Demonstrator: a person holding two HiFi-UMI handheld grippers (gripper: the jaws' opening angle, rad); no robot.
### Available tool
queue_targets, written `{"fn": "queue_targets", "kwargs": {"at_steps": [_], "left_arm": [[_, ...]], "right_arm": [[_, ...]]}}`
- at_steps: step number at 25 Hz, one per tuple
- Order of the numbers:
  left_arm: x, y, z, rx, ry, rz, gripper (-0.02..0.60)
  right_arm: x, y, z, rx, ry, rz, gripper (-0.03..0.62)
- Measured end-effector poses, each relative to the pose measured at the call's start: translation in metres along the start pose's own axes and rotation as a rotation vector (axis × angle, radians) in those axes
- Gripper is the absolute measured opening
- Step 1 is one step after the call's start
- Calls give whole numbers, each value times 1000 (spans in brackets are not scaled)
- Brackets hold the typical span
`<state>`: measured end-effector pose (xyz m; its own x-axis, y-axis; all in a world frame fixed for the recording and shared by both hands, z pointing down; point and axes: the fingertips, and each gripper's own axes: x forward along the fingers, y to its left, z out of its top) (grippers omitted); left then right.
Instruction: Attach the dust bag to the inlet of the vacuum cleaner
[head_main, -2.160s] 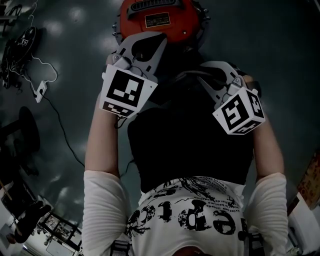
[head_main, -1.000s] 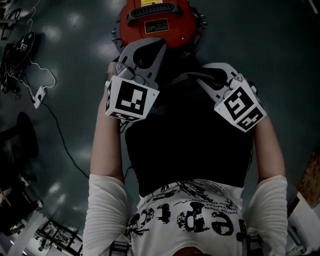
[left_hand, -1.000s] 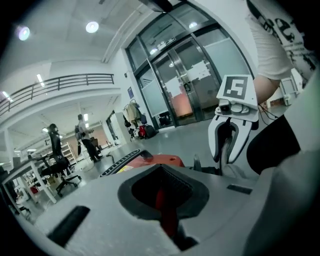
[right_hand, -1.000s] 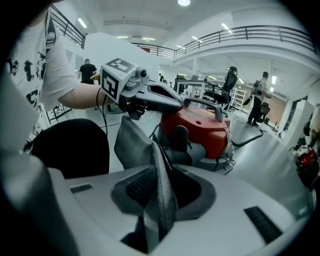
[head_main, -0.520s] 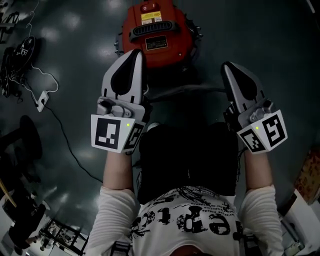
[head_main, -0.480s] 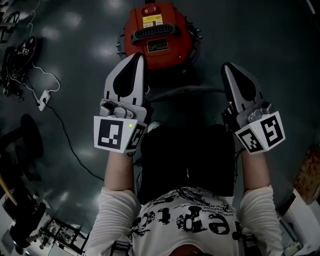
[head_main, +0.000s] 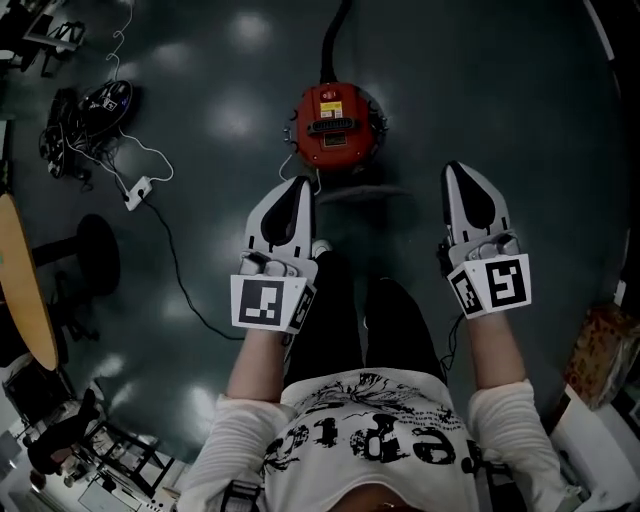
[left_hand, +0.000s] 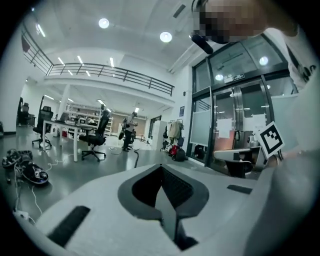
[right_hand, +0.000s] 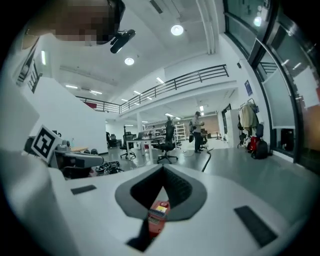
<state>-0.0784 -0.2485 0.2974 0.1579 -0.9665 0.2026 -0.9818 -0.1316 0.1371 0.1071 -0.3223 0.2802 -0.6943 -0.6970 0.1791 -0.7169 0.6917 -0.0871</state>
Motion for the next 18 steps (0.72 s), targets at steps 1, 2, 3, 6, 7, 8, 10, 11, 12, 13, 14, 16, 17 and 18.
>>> {"fn": "queue_targets", "kwargs": {"at_steps": [1, 2, 3, 6, 7, 8, 10, 11, 12, 13, 14, 16, 17, 18], "left_arm": [[-13, -6, 25, 16, -9, 9, 3], [-25, -12, 51, 24, -27, 17, 3], [-36, -18, 77, 25, -46, 25, 3], [-67, -39, 142, 47, -101, 54, 3], [-78, -44, 155, 68, -114, 64, 3], [-90, -49, 167, 84, -127, 72, 3], [-112, -61, 188, 96, -148, 85, 3], [-122, -67, 196, 96, -154, 94, 3], [-132, -73, 201, 92, -159, 102, 3], [-141, -78, 203, 84, -163, 111, 3], [-149, -83, 201, 76, -164, 118, 3], [-166, -92, 189, 57, -152, 125, 3], [-173, -98, 183, 45, -143, 124, 3], [-179, -103, 177, 32, -134, 119, 3]], "right_arm": [[-10, 4, 23, -11, 2, 0, 2], [-20, 8, 47, -28, 4, -1, 2], [-31, 11, 70, -47, 3, -3, 2], [-62, 15, 131, -83, -18, -16, 2], [-72, 18, 145, -86, -29, -20, 2], [-83, 20, 157, -89, -39, -22, 2], [-104, 26, 176, -98, -50, -25, 2], [-114, 28, 183, -106, -52, -26, 2], [-125, 31, 187, -113, -53, -27, 2], [-136, 33, 189, -117, -53, -28, 2], [-146, 35, 188, -117, -51, -29, 2], [-166, 39, 179, -107, -45, -29, 2], [-175, 41, 174, -103, -41, -27, 2], [-182, 44, 169, -105, -37, -24, 2]]}}
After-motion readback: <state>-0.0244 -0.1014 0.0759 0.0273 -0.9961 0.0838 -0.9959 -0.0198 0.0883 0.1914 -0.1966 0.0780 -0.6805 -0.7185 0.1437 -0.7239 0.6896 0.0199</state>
